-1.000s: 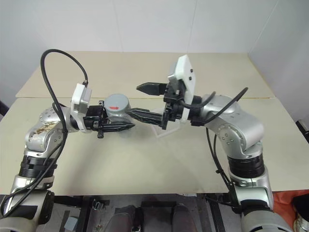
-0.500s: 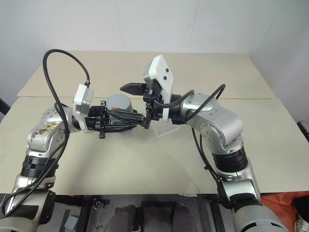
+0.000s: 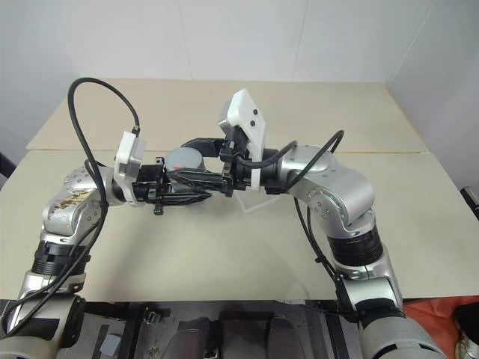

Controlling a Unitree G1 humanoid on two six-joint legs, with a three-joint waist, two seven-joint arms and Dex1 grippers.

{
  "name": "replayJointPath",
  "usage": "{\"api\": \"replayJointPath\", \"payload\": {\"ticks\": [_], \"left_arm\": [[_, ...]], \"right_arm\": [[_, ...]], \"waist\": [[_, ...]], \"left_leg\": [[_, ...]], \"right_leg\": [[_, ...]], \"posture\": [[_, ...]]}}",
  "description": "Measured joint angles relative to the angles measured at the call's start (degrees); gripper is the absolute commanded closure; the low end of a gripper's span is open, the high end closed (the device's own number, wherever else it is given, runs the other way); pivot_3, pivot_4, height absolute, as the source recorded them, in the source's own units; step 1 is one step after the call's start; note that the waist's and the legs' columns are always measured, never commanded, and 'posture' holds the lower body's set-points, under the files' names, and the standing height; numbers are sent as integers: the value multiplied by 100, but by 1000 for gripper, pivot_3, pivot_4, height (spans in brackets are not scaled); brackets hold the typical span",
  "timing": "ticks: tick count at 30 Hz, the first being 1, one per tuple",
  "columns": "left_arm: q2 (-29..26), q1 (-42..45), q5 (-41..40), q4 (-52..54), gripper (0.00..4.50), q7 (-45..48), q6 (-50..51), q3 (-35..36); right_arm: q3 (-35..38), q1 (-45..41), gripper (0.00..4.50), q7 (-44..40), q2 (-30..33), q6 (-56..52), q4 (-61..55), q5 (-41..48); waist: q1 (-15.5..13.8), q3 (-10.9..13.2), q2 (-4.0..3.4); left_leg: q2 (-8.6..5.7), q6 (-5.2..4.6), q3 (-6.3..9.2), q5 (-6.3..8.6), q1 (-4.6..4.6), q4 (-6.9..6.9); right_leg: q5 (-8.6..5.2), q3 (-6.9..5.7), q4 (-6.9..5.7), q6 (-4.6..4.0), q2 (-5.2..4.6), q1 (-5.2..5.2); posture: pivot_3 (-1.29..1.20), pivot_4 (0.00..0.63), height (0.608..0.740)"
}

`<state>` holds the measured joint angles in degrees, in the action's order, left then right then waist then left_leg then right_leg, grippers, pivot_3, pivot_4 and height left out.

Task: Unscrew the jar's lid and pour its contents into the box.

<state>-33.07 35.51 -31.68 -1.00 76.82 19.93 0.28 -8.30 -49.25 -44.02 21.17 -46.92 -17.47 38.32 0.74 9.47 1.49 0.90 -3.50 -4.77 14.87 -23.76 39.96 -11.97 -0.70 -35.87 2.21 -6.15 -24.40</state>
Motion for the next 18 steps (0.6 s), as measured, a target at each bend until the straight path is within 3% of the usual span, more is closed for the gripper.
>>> {"api": "replayJointPath", "payload": {"ticks": [7,10,14,18], "left_arm": [[-45,-75,2,5,2515,43,0,5],[-51,-75,2,6,2515,34,0,4],[-46,-76,3,9,2515,-104,1,29],[-34,-88,5,24,2515,-412,10,105]], "right_arm": [[962,-556,1751,582,-226,-509,356,755],[1006,-526,1751,814,-173,-536,336,722],[973,-9,1751,1210,287,-312,277,45],[1168,1055,1751,1533,736,55,215,-579]], "waist": [[-7,0,0],[-2,0,0],[-25,0,0],[-39,0,1]], "left_leg": [[1,0,0,0,0,-2],[0,0,-1,0,-1,-2],[-3,-1,-1,0,-2,-1],[-3,-1,0,1,-3,-5]], "right_leg": [[0,-2,2,0,0,0],[0,0,2,0,-1,0],[0,0,4,0,-3,2],[-2,-1,8,3,-3,2]], "posture": [[0,150,740],[0,150,740],[0,150,740],[0,150,740]]}}
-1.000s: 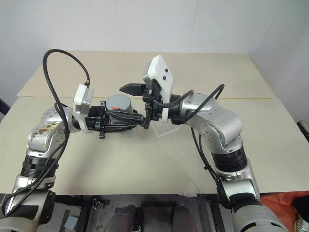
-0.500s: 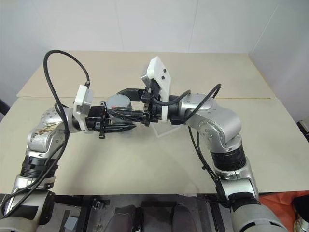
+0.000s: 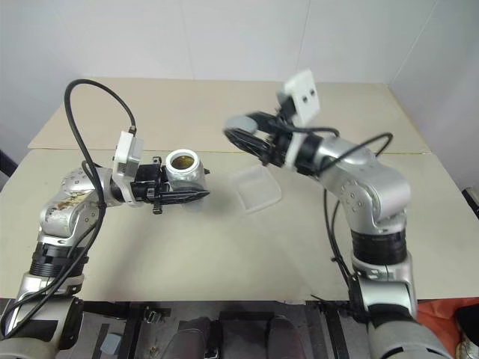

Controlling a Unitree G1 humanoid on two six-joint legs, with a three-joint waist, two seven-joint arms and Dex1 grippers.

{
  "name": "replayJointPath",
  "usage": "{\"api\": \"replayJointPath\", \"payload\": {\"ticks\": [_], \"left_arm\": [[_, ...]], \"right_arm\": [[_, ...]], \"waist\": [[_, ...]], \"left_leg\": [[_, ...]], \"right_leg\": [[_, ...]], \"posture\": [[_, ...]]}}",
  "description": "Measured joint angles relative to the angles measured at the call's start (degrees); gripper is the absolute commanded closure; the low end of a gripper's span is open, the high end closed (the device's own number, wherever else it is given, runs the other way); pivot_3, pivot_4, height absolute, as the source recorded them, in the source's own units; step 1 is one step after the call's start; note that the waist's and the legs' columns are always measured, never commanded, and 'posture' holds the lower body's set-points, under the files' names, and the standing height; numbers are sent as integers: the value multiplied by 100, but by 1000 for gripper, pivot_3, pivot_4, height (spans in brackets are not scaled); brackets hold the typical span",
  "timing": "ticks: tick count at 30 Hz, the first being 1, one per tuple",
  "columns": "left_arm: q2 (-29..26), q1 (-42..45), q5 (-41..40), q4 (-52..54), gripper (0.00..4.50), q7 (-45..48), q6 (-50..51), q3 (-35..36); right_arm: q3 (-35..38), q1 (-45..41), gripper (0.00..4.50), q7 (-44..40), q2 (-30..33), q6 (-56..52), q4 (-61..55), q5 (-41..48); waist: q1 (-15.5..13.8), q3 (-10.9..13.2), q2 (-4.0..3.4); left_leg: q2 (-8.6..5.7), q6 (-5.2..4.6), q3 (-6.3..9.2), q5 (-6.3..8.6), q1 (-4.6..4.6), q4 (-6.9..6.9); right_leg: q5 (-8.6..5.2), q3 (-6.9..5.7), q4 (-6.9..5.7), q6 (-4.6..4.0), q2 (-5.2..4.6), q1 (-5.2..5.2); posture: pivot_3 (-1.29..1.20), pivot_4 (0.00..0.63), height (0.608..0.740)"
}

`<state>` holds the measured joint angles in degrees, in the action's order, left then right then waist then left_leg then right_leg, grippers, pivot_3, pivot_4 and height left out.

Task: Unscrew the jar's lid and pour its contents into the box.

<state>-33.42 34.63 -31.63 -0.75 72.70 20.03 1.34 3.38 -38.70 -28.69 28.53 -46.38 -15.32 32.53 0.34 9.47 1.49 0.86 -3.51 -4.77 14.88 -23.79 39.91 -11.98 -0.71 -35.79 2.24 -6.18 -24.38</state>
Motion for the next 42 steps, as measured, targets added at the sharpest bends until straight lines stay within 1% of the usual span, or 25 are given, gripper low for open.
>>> {"api": "replayJointPath", "payload": {"ticks": [1,4,7,10,12,13,15,16,21,24,26,27,29,31,32,34,36,37,39,41,42], "left_arm": [[-4,-29,3,0,2515,-90,0,30],[3,-110,8,0,2515,-301,1,75],[73,-108,11,1,2515,-506,0,74],[151,-104,71,1,2515,-708,0,68],[202,-86,151,0,2515,-859,-2,46],[242,-75,227,0,2515,-943,-5,23],[298,-69,301,1,2515,-1067,-11,-38],[308,-69,371,0,2515,-1109,-35,-67],[470,107,1160,-214,2515,-1565,-606,-366],[665,447,2104,-776,2515,-2261,-1387,-654],[818,808,2980,-1436,2515,-3014,-2189,-960],[812,1034,3573,-1860,2515,-3499,-2808,-1216],[630,1593,4891,-2741,2515,-4576,-4071,-1811],[381,2409,6572,-3634,2515,-6196,-5051,-2713],[321,2765,7257,-3899,2515,-6889,-5275,-3084],[315,3627,8925,-4537,2515,-8612,-5468,-4196],[442,4140,9994,-5074,2515,-9820,-5465,-5009],[514,4242,10303,-5264,2515,-10180,-5444,-5270],[838,4427,11034,-5904,2515,-10990,-5234,-5941],[1142,4496,11473,-6357,2515,-11454,-4969,-6381],[1269,4553,11609,-6537,2515,-11589,-4843,-6549]], "right_arm": [[87,388,1751,95,134,69,19,-180],[159,1176,1751,249,355,333,113,-680],[158,1630,1751,400,319,525,248,-989],[105,1852,1751,533,200,718,497,-1277],[-12,1969,1031,636,79,840,728,-1475],[-46,2018,782,682,-27,873,860,-1568],[-71,2094,121,721,-95,877,969,-1640],[-77,2108,23,713,-90,878,973,-1675],[-54,2075,23,469,116,821,844,-1740],[61,1757,23,92,432,309,512,-1332],[130,1337,23,-254,731,-188,224,-914],[200,1146,23,-428,856,-419,81,-692],[284,785,23,-757,1045,-793,-172,-230],[447,402,23,-934,1048,-1289,-211,294],[460,231,23,-1003,1056,-1448,-215,474],[472,-105,23,-1178,1161,-1777,-208,821],[461,-272,23,-1347,1340,-1936,-198,1004],[444,-306,23,-1407,1416,-1972,-184,1038],[295,-280,23,-1556,1690,-1994,-134,1021],[154,-188,23,-1654,1808,-1987,-138,968],[120,-131,23,-1680,1816,-1985,-140,945]], "waist": [[-4,0,0],[15,0,0],[67,0,0],[68,0,0],[55,0,0],[49,0,0],[46,0,0],[45,0,0],[22,0,0],[10,0,0],[-18,1,2],[-30,1,2],[-44,2,4],[-76,4,7],[-92,4,6],[-136,4,6],[-171,3,6],[-176,3,5],[-191,3,6],[-188,3,6],[-190,4,7]], "left_leg": [[0,-1,-3,1,0,0],[0,-1,-5,0,0,0],[1,2,-6,-1,10,1],[1,6,-6,-4,23,1],[0,7,-5,-4,32,1],[-1,6,-6,-4,31,1],[-1,6,-6,-4,28,1],[0,6,-5,-4,27,1],[-2,4,-5,-3,25,2],[-3,4,-2,-3,27,4],[-3,3,-1,-3,27,5],[-4,2,-1,-2,26,4],[-6,2,-2,-2,24,-5],[-6,0,-2,0,5,-4],[-7,-3,-2,1,-1,-5],[-12,-14,-2,8,-17,1],[-11,-24,-3,14,-31,7],[-11,-26,-6,15,-39,7],[-13,-33,-12,19,-64,21],[-15,-28,-15,16,-99,36],[-20,1,-19,-1,-120,45]], "right_leg": [[0,4,1,1,-1,-1],[-1,6,0,1,-1,-3],[-1,14,8,1,1,-4],[-1,18,5,1,2,2],[-1,18,5,0,2,10],[-1,20,5,0,2,10],[-1,21,5,0,2,7],[-1,21,6,0,2,7],[-1,18,10,0,2,8],[0,18,10,0,1,11],[1,16,11,-1,1,11],[1,15,12,-1,2,10],[2,12,23,-3,2,8],[6,8,26,-2,0,0],[9,4,9,3,-1,-1],[10,-3,16,8,-4,-3],[10,-12,33,16,-7,-5],[12,-13,40,20,-7,-10],[14,-16,44,25,-11,-26],[15,-15,38,28,-12,-59],[16,-17,32,30,-11,-78]], "posture": [[0,150,740],[0,150,740],[0,150,740],[0,150,740],[0,150,740],[0,150,740],[0,150,740],[0,150,740],[0,150,740],[0,150,740],[0,150,740],[0,150,740],[0,150,740],[0,150,740],[0,150,740],[0,150,740],[0,150,740],[0,150,740],[0,150,740],[0,150,740],[0,150,740]]}}
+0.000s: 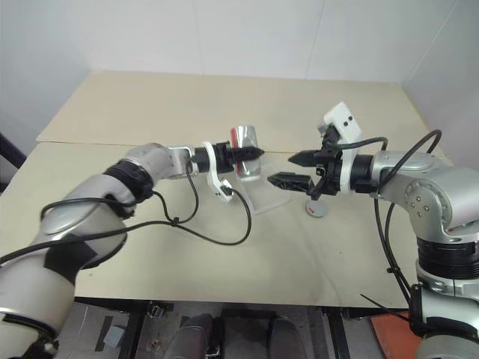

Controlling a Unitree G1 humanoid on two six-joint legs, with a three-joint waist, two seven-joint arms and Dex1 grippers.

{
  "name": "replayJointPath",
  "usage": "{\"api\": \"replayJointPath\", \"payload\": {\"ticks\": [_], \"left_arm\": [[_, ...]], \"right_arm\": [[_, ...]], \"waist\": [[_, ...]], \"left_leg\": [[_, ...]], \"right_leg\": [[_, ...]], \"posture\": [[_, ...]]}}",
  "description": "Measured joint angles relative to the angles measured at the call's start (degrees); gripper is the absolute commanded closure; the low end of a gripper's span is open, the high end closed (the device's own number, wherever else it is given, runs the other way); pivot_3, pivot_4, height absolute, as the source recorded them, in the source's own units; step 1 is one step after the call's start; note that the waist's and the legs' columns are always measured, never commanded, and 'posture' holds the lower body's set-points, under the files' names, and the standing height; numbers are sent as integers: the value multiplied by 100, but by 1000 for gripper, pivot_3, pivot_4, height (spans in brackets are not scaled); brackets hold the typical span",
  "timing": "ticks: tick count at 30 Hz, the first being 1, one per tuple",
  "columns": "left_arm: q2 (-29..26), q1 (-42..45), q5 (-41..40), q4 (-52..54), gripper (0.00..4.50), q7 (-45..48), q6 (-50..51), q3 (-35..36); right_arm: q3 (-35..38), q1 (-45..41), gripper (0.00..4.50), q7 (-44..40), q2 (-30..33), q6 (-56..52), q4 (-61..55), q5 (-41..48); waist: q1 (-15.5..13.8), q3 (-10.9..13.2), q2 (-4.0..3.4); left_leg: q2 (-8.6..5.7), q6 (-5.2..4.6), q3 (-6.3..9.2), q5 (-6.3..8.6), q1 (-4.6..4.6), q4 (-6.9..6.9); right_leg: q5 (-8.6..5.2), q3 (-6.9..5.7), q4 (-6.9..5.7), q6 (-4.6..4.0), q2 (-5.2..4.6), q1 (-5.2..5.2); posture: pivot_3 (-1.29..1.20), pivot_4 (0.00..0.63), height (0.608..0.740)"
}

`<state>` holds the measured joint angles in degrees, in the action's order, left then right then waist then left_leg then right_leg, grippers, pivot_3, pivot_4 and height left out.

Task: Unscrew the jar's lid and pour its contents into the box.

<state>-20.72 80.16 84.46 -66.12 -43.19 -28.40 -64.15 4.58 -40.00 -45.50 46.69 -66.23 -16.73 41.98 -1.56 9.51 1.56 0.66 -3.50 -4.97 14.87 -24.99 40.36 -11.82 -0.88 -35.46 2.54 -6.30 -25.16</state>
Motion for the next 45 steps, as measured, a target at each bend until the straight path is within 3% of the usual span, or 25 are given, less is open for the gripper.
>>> {"api": "replayJointPath", "payload": {"ticks": [8,15,19,24,27,30,34,40,45], "left_arm": [[443,368,56,-590,2515,-327,528,-174],[421,366,-252,-691,2515,-270,346,-101],[130,318,-996,-665,2515,62,-292,481],[-547,-221,-2895,-516,2515,1661,-1512,2035],[-655,-991,-4882,-103,2515,3676,-1714,3335],[-563,-2158,-7164,1224,2515,5905,-655,4504],[-523,-3518,-9291,3603,2515,7261,1861,5481],[-390,-4601,-10338,5476,2515,7383,3854,6153],[-45,-5218,-10477,5800,2515,7253,4263,6309]], "right_arm": [[-121,91,23,-50,17,77,-130,-12],[-119,154,23,-17,17,101,-164,-16],[-110,226,23,-26,18,321,-185,-42],[-41,612,23,-78,25,879,-248,-231],[74,821,23,-103,25,1200,-305,-301],[87,1005,23,-139,7,1581,-347,-463],[88,1176,23,-180,-15,1952,-363,-614],[89,1213,23,-229,-7,2041,-378,-691],[92,1248,23,-240,2,2041,-419,-688]], "waist": [[7,1,2],[7,2,3],[18,1,3],[77,1,2],[93,-2,-3],[106,-2,-4],[158,-2,-4],[153,-2,-4],[138,-2,-4]], "left_leg": [[5,14,8,-9,-22,8],[5,14,12,-9,-23,22],[9,12,15,-8,-23,30],[11,14,13,-9,-21,38],[15,16,11,-10,-16,47],[17,16,15,-10,-14,57],[16,15,22,-10,-10,62],[18,-23,29,13,82,49],[16,-33,26,20,117,50]], "right_leg": [[-1,-1,-13,2,-1,-22],[-1,-1,-25,2,-3,-24],[-1,-1,-31,2,-6,-23],[-1,-2,-38,2,-9,-22],[-1,-5,-42,2,-11,-17],[-1,-7,-44,2,-11,-10],[-1,1,-55,2,-7,-6],[-2,7,-52,1,0,76],[-1,16,-40,-2,-3,100]], "posture": [[0,150,740],[0,150,740],[0,150,740],[0,150,740],[0,150,740],[0,150,740],[0,150,740],[0,150,740],[0,150,740]]}}
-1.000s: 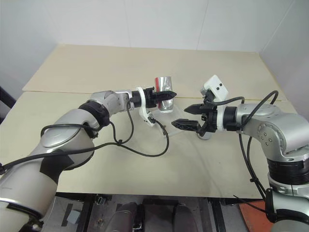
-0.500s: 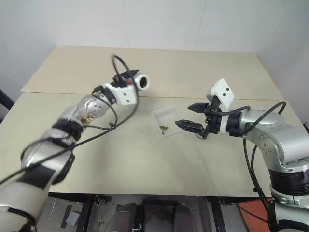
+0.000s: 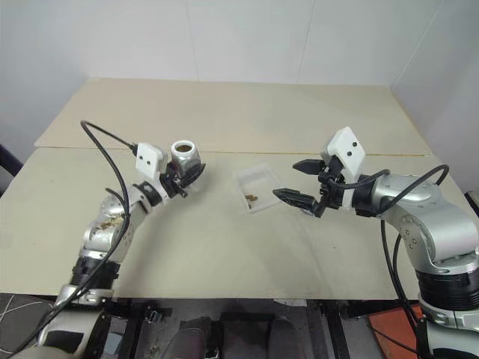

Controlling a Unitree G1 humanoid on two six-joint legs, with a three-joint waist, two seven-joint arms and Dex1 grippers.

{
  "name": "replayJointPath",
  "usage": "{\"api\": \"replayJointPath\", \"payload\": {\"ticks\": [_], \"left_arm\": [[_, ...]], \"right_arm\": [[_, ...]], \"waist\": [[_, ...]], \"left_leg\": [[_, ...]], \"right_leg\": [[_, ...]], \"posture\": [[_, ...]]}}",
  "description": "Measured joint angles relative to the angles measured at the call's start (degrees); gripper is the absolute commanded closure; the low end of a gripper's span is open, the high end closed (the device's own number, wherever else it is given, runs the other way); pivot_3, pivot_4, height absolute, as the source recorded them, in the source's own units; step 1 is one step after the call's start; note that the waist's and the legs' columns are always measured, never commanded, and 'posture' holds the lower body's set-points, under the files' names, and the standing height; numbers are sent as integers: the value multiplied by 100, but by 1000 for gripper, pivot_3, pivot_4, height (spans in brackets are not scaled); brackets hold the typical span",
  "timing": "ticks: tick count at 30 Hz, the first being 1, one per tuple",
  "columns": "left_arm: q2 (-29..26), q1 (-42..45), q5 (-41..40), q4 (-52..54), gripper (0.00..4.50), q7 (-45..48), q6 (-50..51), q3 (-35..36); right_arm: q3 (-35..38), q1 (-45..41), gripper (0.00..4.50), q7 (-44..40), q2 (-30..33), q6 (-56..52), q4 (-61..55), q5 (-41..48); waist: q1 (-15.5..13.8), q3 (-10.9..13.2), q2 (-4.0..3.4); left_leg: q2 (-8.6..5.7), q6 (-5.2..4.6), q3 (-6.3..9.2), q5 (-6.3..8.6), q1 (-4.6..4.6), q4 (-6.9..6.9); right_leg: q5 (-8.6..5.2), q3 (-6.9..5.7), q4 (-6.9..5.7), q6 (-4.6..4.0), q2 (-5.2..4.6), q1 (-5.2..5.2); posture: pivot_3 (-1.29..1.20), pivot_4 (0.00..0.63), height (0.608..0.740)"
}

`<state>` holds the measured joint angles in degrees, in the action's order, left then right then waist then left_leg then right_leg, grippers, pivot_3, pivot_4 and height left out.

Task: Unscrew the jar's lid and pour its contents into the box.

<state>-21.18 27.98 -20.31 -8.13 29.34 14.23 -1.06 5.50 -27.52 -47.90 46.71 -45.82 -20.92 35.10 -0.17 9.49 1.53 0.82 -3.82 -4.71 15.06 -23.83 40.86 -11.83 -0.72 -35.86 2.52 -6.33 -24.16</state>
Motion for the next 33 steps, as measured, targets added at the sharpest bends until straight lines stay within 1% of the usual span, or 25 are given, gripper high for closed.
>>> {"api": "replayJointPath", "payload": {"ticks": [3,5,8,11,13,17,18,19,21,23,27,28,31,33], "left_arm": [[183,-130,96,-4,2515,-91,-31,1],[246,-131,240,-46,2515,-125,-237,3],[361,-150,391,-271,2515,-152,-594,13],[392,-222,483,-505,2515,-109,-744,13],[403,-261,499,-535,1764,-85,-802,15],[394,-337,495,-530,527,72,-799,23],[380,-360,494,-524,223,105,-793,26],[327,-391,492,-496,42,172,-790,26],[115,-476,437,-340,42,371,-729,35],[-296,-637,310,-5,42,780,-573,91],[-1412,-1142,-54,824,42,1862,-351,304],[-1761,-1313,-213,1042,42,2186,-276,427],[-2467,-1597,-725,1446,42,2965,-91,909],[-2815,-1645,-1097,1624,42,3387,77,1298]], "right_arm": [[0,13,23,0,4,0,-11,2],[0,14,23,-6,10,-1,-52,5],[3,19,23,-42,20,0,-95,7],[6,35,23,-54,24,-1,-102,7],[7,49,0,-56,25,-1,-104,8],[6,61,0,-59,25,-1,-120,8],[6,68,0,-59,25,-1,-120,8],[5,78,0,-61,24,-1,-123,6],[2,97,0,-63,26,0,-126,-3],[-3,124,0,-63,31,0,-139,-8],[-9,192,0,-56,63,1,-158,-22],[-5,213,0,-53,88,4,-160,-26],[10,277,0,-48,128,35,-157,-57],[12,299,0,-51,134,64,-150,-72]], "waist": [[-20,0,0],[-35,0,-1],[-40,-1,-1],[-39,-1,-1],[-42,-1,-1],[-41,-1,-1],[-41,-1,-1],[-41,-1,-1],[-28,-1,-1],[5,-1,-2],[44,-2,-4],[56,-3,-5],[60,-2,-5],[43,-3,-6]], "left_leg": [[1,9,0,-5,2,0],[0,10,-1,-6,5,-1],[1,9,-3,-5,6,-1],[1,9,-3,-5,6,-2],[1,8,-3,-5,5,-2],[2,7,-3,-4,5,-2],[2,7,-3,-4,5,-3],[3,7,-4,-4,5,-3],[4,7,-4,-4,5,-5],[7,7,-6,-4,6,-10],[10,8,-8,-3,5,-15],[10,9,-8,-3,5,-15],[12,9,-7,-3,6,-16],[10,9,-7,-3,7,-15]], "right_leg": [[4,1,-7,-6,2,-3],[5,3,-8,-8,2,-3],[5,5,-6,-8,2,-2],[5,5,-6,-8,2,-4],[5,5,-4,-8,1,-3],[5,5,-4,-8,0,-3],[5,5,-5,-8,0,-4],[5,5,-5,-8,0,-5],[4,7,-5,-9,0,-6],[4,8,-5,-10,0,-9],[2,7,-1,-13,-2,-13],[1,7,-1,-14,-3,-12],[-1,1,-1,-18,-7,-13],[-2,0,0,-17,-9,-13]], "posture": [[0,150,740],[0,150,740],[0,150,740],[0,150,740],[0,150,740],[0,150,740],[0,150,740],[0,150,740],[0,150,740],[0,150,740],[0,150,740],[0,150,740],[0,150,740],[0,150,740]]}}
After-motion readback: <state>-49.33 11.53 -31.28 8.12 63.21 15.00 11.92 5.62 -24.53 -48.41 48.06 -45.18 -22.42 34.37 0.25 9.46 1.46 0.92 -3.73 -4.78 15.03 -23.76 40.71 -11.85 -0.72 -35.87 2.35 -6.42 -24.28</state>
